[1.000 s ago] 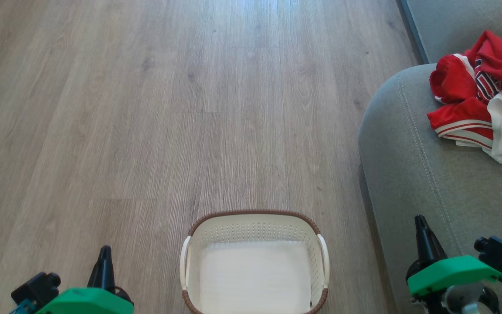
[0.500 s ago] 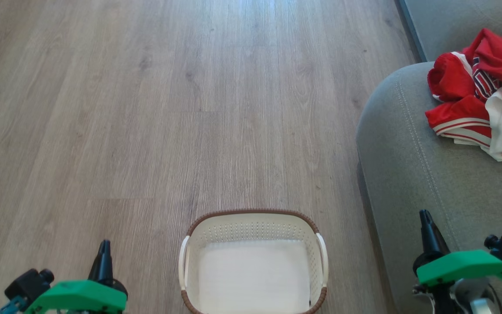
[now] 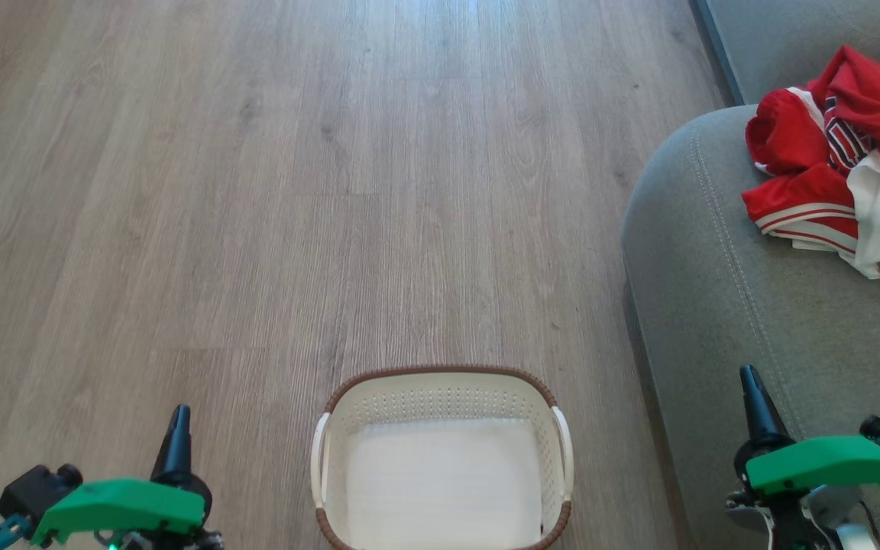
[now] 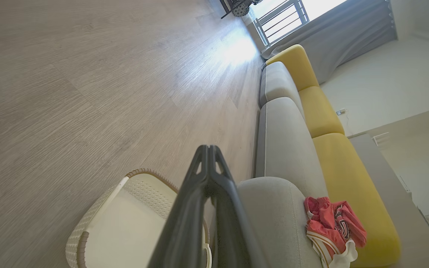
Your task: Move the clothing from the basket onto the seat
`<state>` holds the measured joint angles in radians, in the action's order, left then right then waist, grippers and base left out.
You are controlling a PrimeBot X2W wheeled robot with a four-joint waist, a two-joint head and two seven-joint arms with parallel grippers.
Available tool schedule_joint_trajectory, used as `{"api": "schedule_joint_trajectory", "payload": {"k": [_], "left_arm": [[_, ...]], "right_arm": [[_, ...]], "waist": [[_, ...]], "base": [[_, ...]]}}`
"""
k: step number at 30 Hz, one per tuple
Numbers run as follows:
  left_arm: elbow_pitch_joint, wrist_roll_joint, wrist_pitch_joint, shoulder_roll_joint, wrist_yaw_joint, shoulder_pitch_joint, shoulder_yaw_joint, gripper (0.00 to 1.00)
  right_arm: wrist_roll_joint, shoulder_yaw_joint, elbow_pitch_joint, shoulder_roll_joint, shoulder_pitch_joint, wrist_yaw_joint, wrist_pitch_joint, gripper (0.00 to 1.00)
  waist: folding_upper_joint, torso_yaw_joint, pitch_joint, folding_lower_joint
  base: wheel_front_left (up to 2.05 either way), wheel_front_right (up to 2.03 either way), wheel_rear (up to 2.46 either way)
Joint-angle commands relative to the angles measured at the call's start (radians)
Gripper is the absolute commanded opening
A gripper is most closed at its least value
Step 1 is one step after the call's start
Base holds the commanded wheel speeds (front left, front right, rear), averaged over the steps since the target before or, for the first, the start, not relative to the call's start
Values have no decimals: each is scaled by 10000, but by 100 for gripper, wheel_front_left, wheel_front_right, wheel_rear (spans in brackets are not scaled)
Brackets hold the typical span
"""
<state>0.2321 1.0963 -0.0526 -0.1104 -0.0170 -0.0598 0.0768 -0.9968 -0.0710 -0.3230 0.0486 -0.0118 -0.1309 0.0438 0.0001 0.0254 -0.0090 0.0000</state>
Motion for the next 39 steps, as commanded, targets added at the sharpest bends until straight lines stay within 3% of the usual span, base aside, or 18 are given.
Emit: {"api": "schedule_joint_trajectory", "payload": {"k": [1, 39], "left_arm": [[-265, 188, 47, -19, 84, 563, -378, 0], [30, 3945, 1180, 378, 1124, 1389, -1431, 0]], "right_arm": [[-214, 47, 418, 23, -582, 0, -59, 0], [-4622, -308, 690, 18, -866, 1, -1188, 0]], "waist": [[-1, -3, 1, 0], [-1, -190, 90, 0]], "base": [[0, 0, 0], [0, 0, 0]]}}
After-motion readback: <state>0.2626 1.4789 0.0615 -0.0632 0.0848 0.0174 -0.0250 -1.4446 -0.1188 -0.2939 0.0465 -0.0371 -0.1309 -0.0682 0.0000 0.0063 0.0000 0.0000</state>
